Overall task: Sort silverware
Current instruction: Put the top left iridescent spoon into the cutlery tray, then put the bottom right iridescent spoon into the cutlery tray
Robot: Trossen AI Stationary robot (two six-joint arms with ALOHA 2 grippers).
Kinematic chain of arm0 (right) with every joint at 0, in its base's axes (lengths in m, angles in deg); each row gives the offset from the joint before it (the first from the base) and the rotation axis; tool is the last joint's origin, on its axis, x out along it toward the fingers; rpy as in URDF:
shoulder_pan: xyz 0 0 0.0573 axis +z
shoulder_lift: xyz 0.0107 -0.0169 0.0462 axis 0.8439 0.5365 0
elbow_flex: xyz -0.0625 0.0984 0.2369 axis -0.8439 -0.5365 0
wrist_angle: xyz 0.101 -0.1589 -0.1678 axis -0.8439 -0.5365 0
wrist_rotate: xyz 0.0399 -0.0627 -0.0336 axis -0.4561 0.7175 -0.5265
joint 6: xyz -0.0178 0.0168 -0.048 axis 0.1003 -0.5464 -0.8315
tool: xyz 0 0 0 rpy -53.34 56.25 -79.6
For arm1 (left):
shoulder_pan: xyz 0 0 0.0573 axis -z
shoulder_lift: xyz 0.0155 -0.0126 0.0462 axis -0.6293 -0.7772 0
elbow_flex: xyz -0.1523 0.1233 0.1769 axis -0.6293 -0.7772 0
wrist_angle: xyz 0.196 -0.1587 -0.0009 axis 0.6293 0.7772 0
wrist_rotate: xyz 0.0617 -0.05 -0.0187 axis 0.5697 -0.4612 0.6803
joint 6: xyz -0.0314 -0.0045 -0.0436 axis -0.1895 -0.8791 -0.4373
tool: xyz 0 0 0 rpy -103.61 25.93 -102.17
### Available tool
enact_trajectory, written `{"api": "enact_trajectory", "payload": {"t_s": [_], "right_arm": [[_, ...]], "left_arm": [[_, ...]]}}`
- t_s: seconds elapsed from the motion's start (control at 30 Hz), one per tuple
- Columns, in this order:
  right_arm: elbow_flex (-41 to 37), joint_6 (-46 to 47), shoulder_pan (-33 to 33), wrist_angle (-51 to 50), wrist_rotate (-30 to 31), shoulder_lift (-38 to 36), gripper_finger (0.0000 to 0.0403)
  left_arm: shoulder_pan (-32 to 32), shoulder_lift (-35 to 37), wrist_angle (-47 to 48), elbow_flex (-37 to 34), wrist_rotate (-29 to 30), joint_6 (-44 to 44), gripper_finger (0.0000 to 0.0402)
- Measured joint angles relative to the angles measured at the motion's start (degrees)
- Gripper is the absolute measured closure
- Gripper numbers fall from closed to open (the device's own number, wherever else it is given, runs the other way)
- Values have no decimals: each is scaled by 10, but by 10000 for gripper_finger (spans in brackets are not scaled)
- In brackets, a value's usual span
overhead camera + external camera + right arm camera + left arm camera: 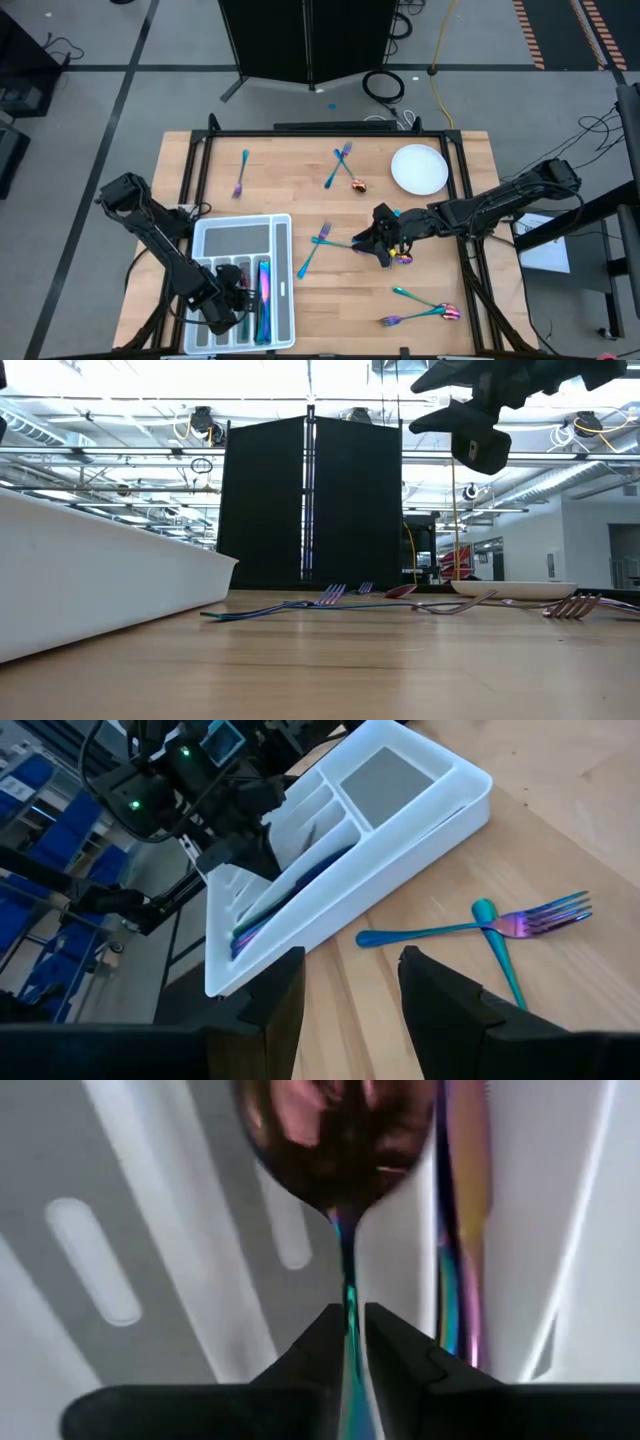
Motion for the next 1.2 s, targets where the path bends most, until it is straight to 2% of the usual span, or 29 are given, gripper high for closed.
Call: {"api": "enact_trajectory", "payload": {"t_s": [0.33, 0.63, 0.87, 1.2], "right_arm": [[0, 0, 0, 0, 0, 0, 255], [0, -1, 0, 0, 0, 0, 255], [0, 0, 0, -1, -1, 0, 255], [0, 15, 9, -64, -44, 0, 255]], "left_arm": [[0, 4, 11, 0, -31, 46, 274], [-10, 60, 26, 0, 53, 157, 258], [-55, 114, 42, 0, 71, 353, 258], [-182, 149, -19, 0, 72, 625, 258]]}}
